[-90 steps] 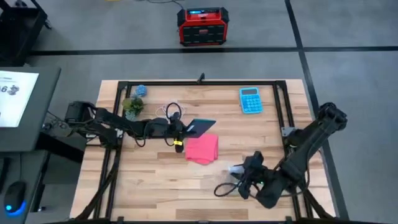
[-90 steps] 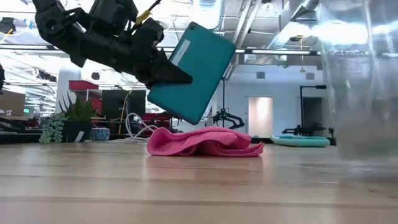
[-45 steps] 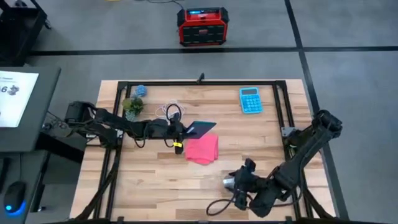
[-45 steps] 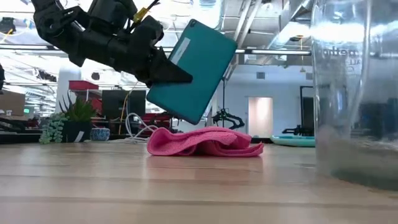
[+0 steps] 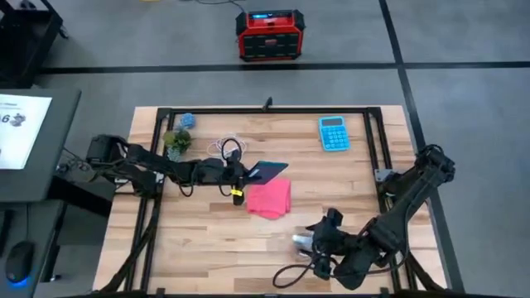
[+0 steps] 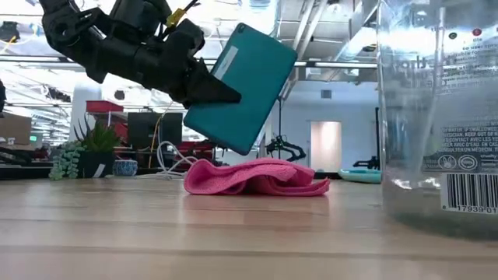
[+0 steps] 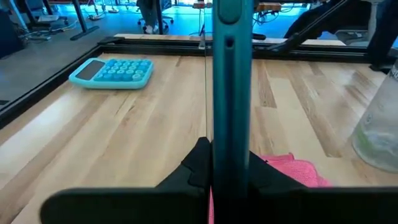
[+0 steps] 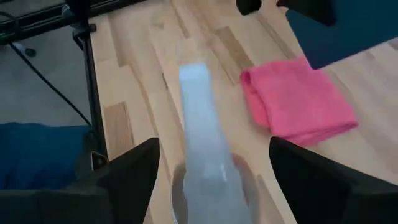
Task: Apply microfiber cloth
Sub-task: Spray the back of the cellphone using the spray bottle
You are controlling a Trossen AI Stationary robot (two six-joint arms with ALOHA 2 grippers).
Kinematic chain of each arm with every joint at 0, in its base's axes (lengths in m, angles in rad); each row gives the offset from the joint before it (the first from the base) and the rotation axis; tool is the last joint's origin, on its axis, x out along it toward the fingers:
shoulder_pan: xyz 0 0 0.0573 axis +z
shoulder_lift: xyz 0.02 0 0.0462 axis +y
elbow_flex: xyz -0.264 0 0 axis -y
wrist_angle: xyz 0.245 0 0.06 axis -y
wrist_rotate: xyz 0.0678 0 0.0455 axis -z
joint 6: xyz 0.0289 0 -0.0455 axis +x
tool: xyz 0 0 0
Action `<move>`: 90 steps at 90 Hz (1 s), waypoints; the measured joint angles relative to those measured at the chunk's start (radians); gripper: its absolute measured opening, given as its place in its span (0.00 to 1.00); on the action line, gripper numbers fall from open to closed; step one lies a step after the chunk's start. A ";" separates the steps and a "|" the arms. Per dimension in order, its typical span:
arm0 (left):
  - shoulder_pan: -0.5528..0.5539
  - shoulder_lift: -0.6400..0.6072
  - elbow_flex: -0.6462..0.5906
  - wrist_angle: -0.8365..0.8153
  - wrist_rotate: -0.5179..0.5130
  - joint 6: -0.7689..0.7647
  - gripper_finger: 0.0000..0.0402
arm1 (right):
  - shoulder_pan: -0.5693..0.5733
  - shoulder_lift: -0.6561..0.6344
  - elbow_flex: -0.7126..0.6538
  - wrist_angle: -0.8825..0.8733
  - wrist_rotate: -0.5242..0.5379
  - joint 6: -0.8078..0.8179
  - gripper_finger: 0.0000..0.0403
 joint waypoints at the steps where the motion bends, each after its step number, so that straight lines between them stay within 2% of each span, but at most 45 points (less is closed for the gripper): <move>1: 0.000 0.000 0.000 0.001 0.000 0.000 0.02 | 0.001 0.000 0.003 0.000 0.000 -0.004 0.72; 16: 0.000 0.000 0.000 0.009 0.000 0.006 0.02 | 0.011 -0.002 0.029 -0.012 -0.001 -0.002 0.72; 33: 0.000 0.000 0.000 0.007 0.003 0.007 0.02 | 0.015 0.002 0.029 -0.120 0.002 0.100 0.67; 51: 0.000 0.000 0.000 0.007 0.006 0.032 0.02 | 0.015 0.008 0.029 -0.127 0.003 0.107 0.52; 74: -0.008 0.000 -0.001 0.007 0.006 0.040 0.02 | 0.015 0.013 0.030 -0.126 0.009 0.105 0.22; 90: -0.029 0.000 -0.001 0.009 0.006 0.039 0.02 | 0.015 0.013 0.030 -0.127 0.011 0.103 0.21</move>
